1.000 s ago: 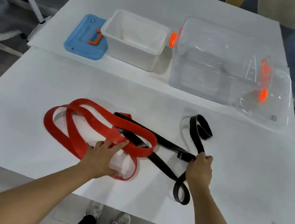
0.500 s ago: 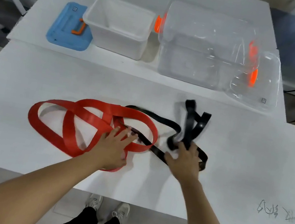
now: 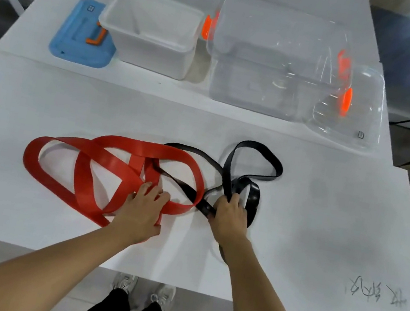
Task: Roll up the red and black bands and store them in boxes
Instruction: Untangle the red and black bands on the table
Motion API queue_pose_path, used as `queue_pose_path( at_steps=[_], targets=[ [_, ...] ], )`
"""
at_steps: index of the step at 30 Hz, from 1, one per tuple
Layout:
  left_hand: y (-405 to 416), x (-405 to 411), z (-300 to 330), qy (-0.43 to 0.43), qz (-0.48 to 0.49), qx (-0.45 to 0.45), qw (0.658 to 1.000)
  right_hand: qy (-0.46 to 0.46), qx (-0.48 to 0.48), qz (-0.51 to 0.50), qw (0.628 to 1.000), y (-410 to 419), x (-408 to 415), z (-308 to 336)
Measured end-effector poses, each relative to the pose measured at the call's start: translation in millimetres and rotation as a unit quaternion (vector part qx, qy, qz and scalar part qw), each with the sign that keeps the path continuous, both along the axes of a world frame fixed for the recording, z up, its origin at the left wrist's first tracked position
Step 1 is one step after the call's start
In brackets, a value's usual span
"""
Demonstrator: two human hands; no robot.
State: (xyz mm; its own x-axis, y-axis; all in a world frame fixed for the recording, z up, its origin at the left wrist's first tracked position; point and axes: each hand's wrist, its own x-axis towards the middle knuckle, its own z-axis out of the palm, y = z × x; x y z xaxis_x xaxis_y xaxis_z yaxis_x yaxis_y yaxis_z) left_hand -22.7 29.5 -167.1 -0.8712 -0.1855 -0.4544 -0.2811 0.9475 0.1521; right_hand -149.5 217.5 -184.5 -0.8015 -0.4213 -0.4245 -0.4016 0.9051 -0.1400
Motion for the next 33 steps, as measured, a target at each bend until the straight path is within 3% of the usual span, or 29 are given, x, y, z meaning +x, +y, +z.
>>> queue_pose_path(
  at_steps=[11, 16, 28, 33],
  targets=[
    [-0.5, 9.8, -7.8, 0.143, 0.022, 0.015, 0.989, -0.043, -0.031, -0.034, 0.998, -6.7, 4.1, -4.6],
    [2.7, 13.6, -9.6, 0.172, 0.065, 0.017, 0.983, 0.013, -0.063, -0.129, 0.99, 12.7, -18.0, 5.8],
    [-0.2, 6.6, -17.0, 0.119, 0.066, 0.001, 0.991, 0.145, 0.013, -0.347, 0.927, 121.9, -105.4, 59.7],
    [11.9, -1.2, 4.4, 0.081, 0.088, 0.014, 0.993, 0.09, 0.082, -0.338, 0.933, 137.3, -102.5, 57.5]
  ],
)
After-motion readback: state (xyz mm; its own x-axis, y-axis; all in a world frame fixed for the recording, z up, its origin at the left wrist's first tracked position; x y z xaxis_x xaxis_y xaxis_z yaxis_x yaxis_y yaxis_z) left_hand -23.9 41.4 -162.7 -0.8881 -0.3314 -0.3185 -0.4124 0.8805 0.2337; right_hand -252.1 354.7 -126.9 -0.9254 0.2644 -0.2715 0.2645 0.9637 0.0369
